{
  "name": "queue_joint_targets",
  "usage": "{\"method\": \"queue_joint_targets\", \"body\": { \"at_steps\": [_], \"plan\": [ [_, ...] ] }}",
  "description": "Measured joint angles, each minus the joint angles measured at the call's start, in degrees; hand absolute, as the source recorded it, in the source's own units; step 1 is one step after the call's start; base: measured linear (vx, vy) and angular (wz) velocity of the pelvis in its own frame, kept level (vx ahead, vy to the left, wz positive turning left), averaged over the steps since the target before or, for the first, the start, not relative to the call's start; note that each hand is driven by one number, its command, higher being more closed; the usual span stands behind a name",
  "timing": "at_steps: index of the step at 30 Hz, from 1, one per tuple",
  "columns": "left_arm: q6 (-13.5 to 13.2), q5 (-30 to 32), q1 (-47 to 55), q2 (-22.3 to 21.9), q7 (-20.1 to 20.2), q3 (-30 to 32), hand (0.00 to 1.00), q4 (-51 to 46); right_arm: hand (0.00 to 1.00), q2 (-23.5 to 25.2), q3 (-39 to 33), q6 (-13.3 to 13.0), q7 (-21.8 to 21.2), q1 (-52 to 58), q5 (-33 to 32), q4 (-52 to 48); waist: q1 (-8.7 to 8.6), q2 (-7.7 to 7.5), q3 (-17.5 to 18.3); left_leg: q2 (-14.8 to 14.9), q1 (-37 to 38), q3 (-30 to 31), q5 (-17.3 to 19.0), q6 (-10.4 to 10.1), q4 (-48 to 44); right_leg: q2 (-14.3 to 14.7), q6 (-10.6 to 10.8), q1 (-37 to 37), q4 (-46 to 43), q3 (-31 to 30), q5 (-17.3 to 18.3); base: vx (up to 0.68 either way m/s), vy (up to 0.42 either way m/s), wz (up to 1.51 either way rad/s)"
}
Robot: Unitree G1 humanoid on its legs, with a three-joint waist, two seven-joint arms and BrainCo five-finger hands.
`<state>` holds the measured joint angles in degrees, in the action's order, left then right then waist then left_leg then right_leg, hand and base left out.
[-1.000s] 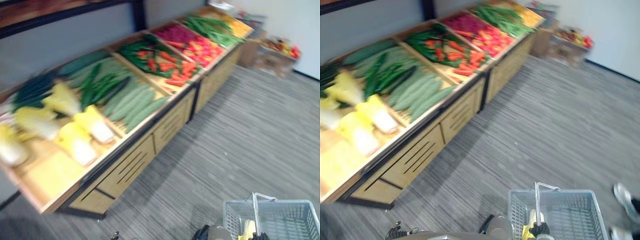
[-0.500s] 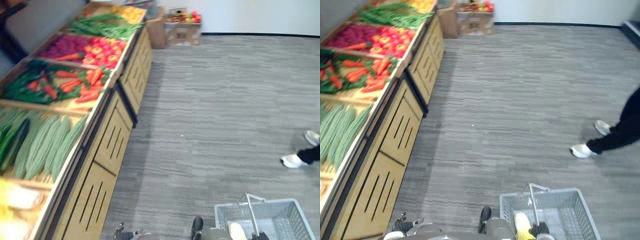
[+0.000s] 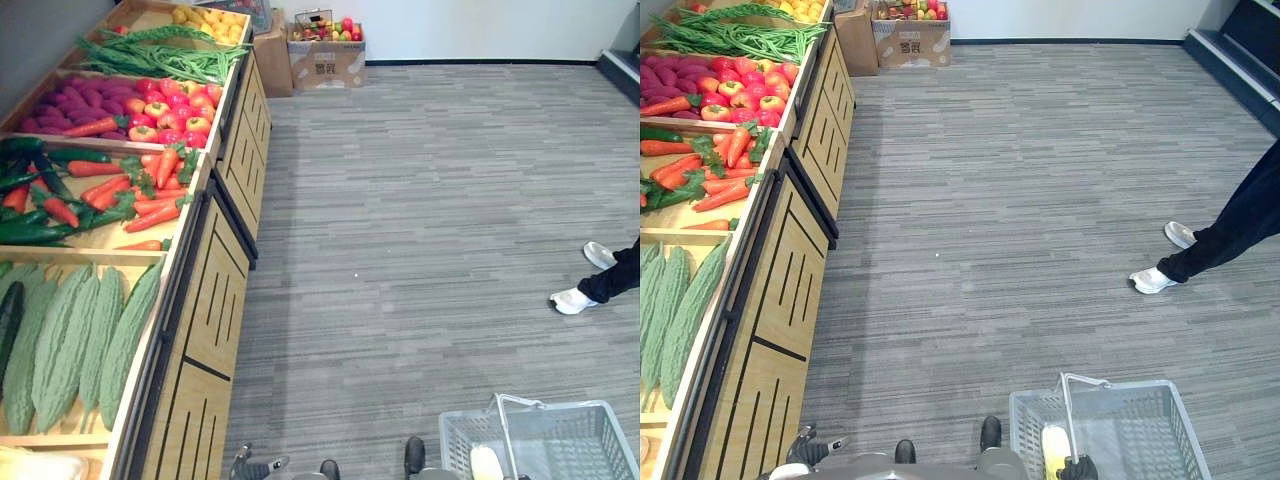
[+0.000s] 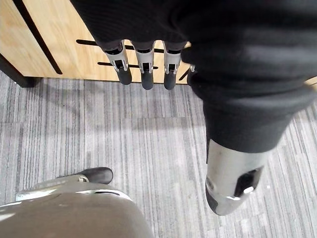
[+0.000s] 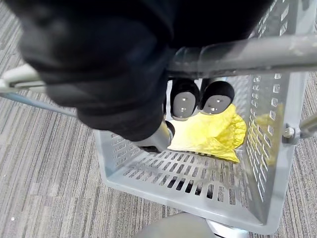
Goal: Pick vegetable in the basket
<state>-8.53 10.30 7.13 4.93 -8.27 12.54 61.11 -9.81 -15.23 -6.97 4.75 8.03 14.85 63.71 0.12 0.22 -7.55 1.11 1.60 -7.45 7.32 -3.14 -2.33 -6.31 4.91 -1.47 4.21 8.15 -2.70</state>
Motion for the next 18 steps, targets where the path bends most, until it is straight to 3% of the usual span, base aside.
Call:
{"method": "queue_joint_targets", "body": {
  "at_steps": [5, 7, 8, 9, 11, 12, 13, 15, 17, 18],
  "plan": [
    [-0.08, 0.02, 0.11, 0.3, 0.01, -0.98, 0.0, 0.47, 1.0, 0.07, -0.13, 0.11, -0.01, -0.11, 0.08, 0.24, 0.14, -0.13, 0.01, -0.23, 2.55, -0.18, 0.04, 0.04, 0.28, -0.22, 0.35, 1.45, -1.17, -0.64, 0.25, 0.06, 0.031, -0.1],
    [-0.09, 0.02, 0.11, 0.37, 0.01, -1.3, 0.0, 0.44, 1.0, 0.11, -0.2, 0.03, -0.01, -0.54, 0.08, 0.14, 0.07, -0.2, -0.04, -0.27, 2.75, -0.36, 0.56, 0.81, 0.16, -1.06, 1.45, -1.14, -7.35, -0.66, 3.52, -0.02, 0.011, -0.06],
    [-0.09, 0.02, 0.1, 0.38, -0.02, -1.78, 0.0, 0.42, 1.0, 0.22, -0.38, 0.02, 0.02, -0.75, 0.04, 0.14, -0.01, -0.1, -0.12, -0.23, 2.96, -0.37, 2.09, 2.7, 0.05, -1.48, 2.05, -3.76, -13.75, -0.79, 6.6, -0.05, 0.009, 0.0],
    [-0.09, 0.03, -0.01, 0.68, 0.0, -2.19, 0.0, 0.41, 1.0, 0.67, -0.91, 0.05, 0.08, -0.95, -0.07, 0.16, 0.09, -0.53, -0.6, -0.42, 3.55, -0.55, 2.71, 3.26, -0.18, -2.16, 2.49, -6.01, -19.55, -1.25, 8.07, -0.09, 0.017, -0.06],
    [-0.09, 0.08, 0.51, 1.32, 0.01, -3.3, 0.0, 0.42, 1.0, 1.15, -1.73, 0.05, 0.03, -1.48, -0.09, -0.04, 0.14, -0.83, -1.98, -0.35, 5.17, -1.24, 4.91, 3.97, -1.58, -3.15, 1.99, -11.65, -34.3, -1.97, 8.02, -0.08, 0.031, -0.12],
    [0.05, 0.19, 1.18, 1.62, 0.07, -3.79, 0.0, 0.45, 1.0, 2.13, -1.69, 0.05, 0.13, -1.51, -0.11, -0.3, 0.04, -1.44, -2.58, -1.09, 7.48, -1.26, 6.02, 4.94, -2.2, -5.09, -0.42, -16.0, -45.85, -2.21, 6.65, 0.0, 0.02, -0.05],
    [0.34, 0.21, 1.71, 1.94, 0.07, -3.76, 0.0, 0.47, 1.0, 2.7, -1.67, 0.03, 0.08, -0.92, -0.14, -0.3, -0.1, -2.51, -2.85, -1.16, 8.67, -1.23, 6.36, 5.46, -2.24, -5.64, -1.13, -17.49, -49.86, -2.18, 7.49, 0.07, 0.005, -0.01],
    [0.45, 0.2, 1.9, 1.8, 0.06, -3.7, 0.0, 0.51, 1.0, 3.52, -1.67, 0.05, 0.09, -0.28, -0.29, -0.26, -0.15, -2.45, -2.8, -0.49, 9.59, -1.03, 7.09, 5.46, -2.39, -5.38, -1.57, -19.4, -49.29, -0.87, 8.25, 0.15, -0.019, 0.08],
    [0.5, 0.19, 1.31, 1.62, 0.0, -3.38, 0.0, 0.48, 1.0, 3.9, -1.67, 0.07, 0.01, -0.48, -0.87, -0.2, -0.69, -1.81, -2.97, 0.74, 9.17, 0.06, 7.63, 4.66, -2.32, -4.45, -0.84, -20.23, -40.42, 1.75, 7.75, 0.24, -0.075, 0.19],
    [0.52, 0.19, 0.86, 1.59, -0.04, -3.13, 0.0, 0.46, 1.0, 4.15, -1.71, 0.11, -0.01, -0.64, -1.36, -0.13, -1.25, -1.79, -3.2, 1.65, 8.99, 0.77, 8.02, 4.04, -1.83, -3.52, 0.54, -20.15, -31.52, 2.51, 6.58, 0.27, -0.117, 0.21]
  ]
}}
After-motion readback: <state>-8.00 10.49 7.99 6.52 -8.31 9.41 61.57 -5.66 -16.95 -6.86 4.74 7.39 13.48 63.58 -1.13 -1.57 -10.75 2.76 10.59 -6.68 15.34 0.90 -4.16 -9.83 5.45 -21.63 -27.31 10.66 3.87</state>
